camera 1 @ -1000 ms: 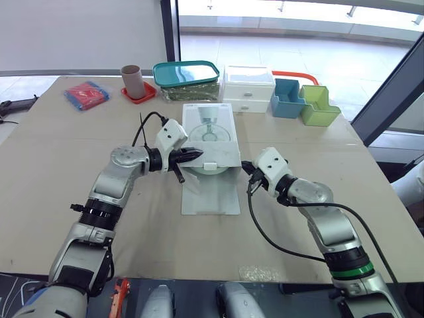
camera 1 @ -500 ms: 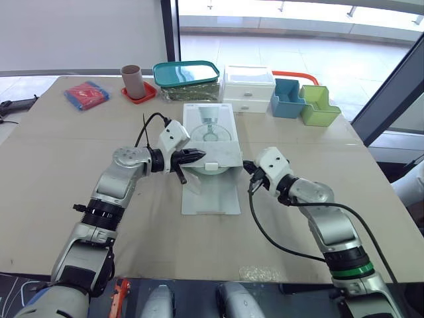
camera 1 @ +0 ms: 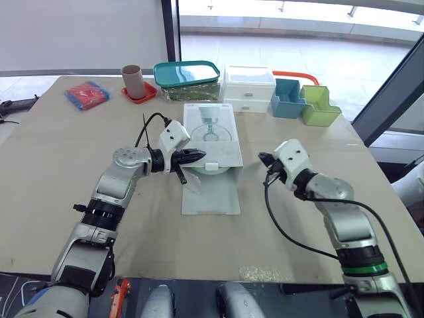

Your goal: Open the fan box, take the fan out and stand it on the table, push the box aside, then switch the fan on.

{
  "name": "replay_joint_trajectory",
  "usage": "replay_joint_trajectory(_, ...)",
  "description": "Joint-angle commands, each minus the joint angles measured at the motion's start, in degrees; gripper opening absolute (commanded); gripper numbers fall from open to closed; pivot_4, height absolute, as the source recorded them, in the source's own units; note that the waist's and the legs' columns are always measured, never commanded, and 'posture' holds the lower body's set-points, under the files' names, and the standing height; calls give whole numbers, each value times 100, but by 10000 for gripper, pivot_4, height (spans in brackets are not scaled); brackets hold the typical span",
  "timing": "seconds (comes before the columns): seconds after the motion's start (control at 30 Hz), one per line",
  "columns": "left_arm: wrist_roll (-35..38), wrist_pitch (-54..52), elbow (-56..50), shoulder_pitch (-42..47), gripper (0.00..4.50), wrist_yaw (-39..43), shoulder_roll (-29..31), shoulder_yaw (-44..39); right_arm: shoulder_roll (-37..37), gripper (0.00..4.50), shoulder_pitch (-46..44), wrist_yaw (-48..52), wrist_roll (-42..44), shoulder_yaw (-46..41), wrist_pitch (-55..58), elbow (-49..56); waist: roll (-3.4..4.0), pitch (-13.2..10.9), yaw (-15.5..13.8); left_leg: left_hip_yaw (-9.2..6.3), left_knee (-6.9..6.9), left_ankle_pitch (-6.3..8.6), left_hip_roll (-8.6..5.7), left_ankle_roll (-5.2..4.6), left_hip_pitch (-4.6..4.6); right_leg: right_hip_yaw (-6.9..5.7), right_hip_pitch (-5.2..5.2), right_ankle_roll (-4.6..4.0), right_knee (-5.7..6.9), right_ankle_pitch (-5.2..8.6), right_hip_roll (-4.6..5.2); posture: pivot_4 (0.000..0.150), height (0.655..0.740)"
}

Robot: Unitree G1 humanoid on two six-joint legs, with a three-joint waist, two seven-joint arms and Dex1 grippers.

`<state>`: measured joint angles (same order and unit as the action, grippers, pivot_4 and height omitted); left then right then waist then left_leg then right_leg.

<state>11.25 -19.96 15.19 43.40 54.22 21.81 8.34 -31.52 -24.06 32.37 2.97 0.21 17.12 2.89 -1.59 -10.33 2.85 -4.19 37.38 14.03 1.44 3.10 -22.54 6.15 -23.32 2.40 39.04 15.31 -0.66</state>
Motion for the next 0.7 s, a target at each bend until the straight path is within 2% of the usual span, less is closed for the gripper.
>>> replay_joint_trajectory(0.03,-17,31,-61,50,0,9,73,-36,-99,345,-360,43,81,-208,-237,-11,1,0,8,0,0,0,0,0,0,1,0,0,1,0,0,1500,7400)
replay_joint_trajectory(0.3,0,28,-126,-19,0,-24,77,-58,199,345,-858,221,264,123,-117,214,0,0,-1,0,0,0,0,0,0,0,1,0,0,0,0,1500,7400)
replay_joint_trajectory(0.7,104,-29,-244,-74,0,-36,88,-133,591,345,-781,610,274,777,284,237,1,0,-8,-1,0,0,0,0,-2,-2,-1,0,1,0,2,1500,7400)
